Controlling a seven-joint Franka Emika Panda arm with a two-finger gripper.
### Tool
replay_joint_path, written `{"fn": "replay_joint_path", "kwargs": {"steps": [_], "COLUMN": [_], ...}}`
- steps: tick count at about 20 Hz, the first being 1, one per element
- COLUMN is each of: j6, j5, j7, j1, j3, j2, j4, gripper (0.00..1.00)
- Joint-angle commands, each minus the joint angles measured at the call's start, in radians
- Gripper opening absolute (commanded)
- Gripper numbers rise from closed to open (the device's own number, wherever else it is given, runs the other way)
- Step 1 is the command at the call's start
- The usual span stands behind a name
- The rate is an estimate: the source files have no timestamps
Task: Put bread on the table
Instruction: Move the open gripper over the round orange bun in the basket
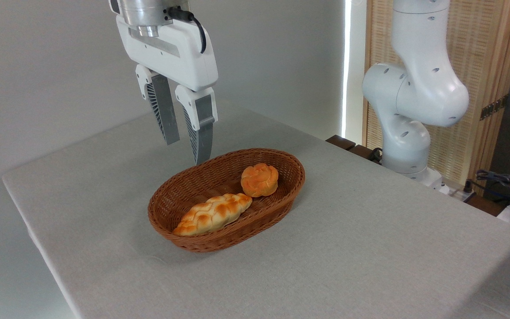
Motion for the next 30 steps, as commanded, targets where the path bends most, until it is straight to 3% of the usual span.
{"fn": "replay_joint_path", "kwargs": {"steps": [1,10,17,20,27,30], "j6": [-0.012,-0.013,0.002,0.022,0.172,0.232], "j5": [-0.004,-0.004,-0.005,-0.005,-0.005,-0.005], "j7": [0.014,0.014,0.005,0.008,0.019,0.019], "j1": [-0.009,-0.009,-0.007,-0.006,-0.004,-0.013], "j3": [0.012,0.012,-0.016,-0.041,-0.093,-0.137], "j2": [-0.008,-0.011,-0.08,-0.123,-0.302,-0.341], "j4": [-0.002,-0.008,-0.136,-0.218,-0.533,-0.652], "gripper": [1.0,1.0,1.0,1.0,1.0,1.0]}}
